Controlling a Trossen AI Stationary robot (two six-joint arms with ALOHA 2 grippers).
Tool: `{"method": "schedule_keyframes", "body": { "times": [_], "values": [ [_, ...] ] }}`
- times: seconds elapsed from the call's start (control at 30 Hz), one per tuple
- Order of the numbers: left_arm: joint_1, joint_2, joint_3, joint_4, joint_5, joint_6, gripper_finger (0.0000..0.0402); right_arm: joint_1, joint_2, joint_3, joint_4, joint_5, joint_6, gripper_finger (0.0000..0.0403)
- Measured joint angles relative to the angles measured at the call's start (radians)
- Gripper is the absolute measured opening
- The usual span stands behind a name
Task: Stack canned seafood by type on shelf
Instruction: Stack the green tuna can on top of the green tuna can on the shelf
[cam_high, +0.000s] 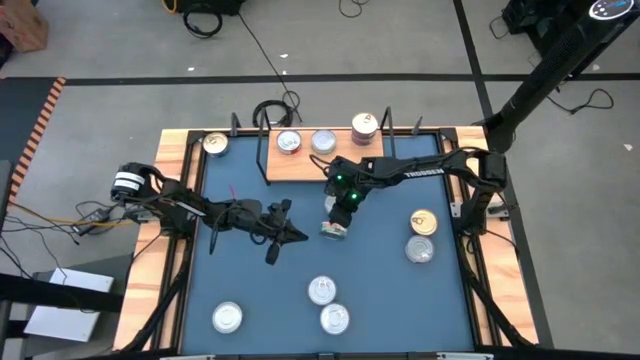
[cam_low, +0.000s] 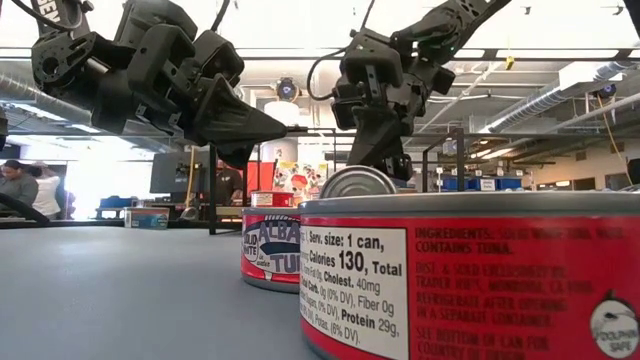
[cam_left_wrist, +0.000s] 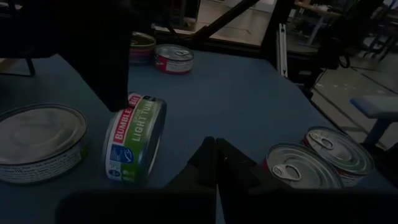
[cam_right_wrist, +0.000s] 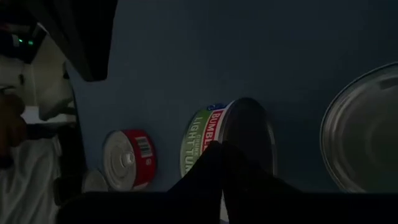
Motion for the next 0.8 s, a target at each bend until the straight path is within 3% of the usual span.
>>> {"method": "schedule_keyframes", "body": {
  "times": [0.53, 0.8],
  "values": [
    [0.0, 0.0, 0.0, 0.0, -0.012, 0.0, 0.0005, 0.014, -0.017, 0.044, -0.038, 0.196, -0.039, 0.02],
    [0.0, 0.0, 0.0, 0.0, -0.019, 0.005, 0.0005, 0.023, -0.018, 0.132, -0.156, 0.235, -0.063, 0.0257]
  ]
}}
